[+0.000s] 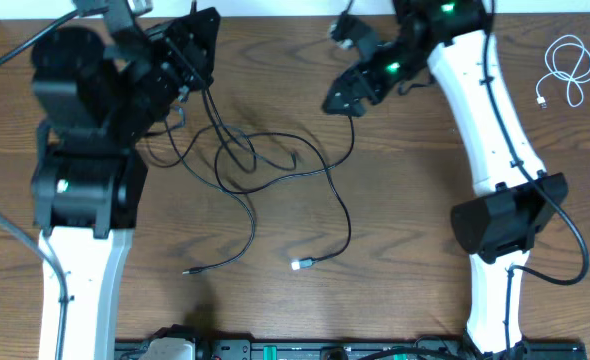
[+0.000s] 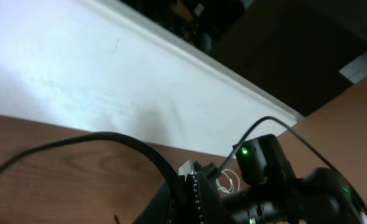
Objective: Untangle cables
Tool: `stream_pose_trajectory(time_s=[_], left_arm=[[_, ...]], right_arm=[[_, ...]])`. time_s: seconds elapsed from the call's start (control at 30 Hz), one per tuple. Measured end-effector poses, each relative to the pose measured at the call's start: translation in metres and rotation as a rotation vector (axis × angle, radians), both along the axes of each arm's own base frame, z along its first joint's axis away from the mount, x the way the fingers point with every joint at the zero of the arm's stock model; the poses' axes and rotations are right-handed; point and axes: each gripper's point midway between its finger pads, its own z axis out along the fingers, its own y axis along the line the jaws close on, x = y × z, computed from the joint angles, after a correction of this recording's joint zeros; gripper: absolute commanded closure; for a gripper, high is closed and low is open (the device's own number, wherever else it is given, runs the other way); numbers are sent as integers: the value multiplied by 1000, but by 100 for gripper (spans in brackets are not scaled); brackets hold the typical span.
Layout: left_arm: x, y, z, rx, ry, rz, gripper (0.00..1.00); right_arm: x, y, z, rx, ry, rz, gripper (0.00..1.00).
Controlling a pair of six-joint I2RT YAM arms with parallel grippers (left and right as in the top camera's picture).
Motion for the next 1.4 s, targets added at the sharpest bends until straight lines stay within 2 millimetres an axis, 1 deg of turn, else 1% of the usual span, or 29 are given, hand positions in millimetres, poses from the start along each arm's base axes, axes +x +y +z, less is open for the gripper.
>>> stream_pose_trajectory(time_s=[0.03,0.07,0.17,0.23,0.3,0.37,0.47,0.6,0.67,0.93,1.1,1.13,1.17,1.27,1.4], left_arm=[[3,-1,-1,-4,0,-7,92],[5,-3,2,-13,-14,-18,92],[2,1,12,-25,-46,-24,92],[-2,5,17,-30,-56,-21,92],[-6,8,21,-40,-64,-23,92],[-12,12,26,-54,-71,-33,92],[-20,19,33,-80,-76,-45,92],[-27,25,42,-114,-88,-66,92],[-29,26,43,-130,-81,-78,93],[-34,21,43,-157,-61,-124,92],[-36,20,43,-164,-56,-136,92],[-36,19,43,-164,-56,-137,92],[-35,20,43,-164,-56,-137,92],[-36,19,43,-164,-56,-142,92],[-38,17,43,-165,-54,-156,92]], right_arm=[[-1,7,0,1,-8,5,11],[-3,18,0,3,-13,11,10],[-8,41,-6,7,-18,28,8],[-10,52,-14,0,-25,40,8],[-10,59,-22,-9,-34,46,8],[-9,63,-31,-19,-42,46,11],[-2,65,-42,-24,-59,40,13],[-5,62,-53,-41,-47,54,14],[-8,62,-57,-45,-45,72,15],[-19,71,-62,-49,-49,130,17],[-26,72,-70,-60,-28,145,18],[-27,72,-70,-61,-27,146,20],[-26,72,-71,-60,-29,148,26],[-25,74,-69,-48,-36,152,38],[-21,85,-73,-21,-68,160,41]])
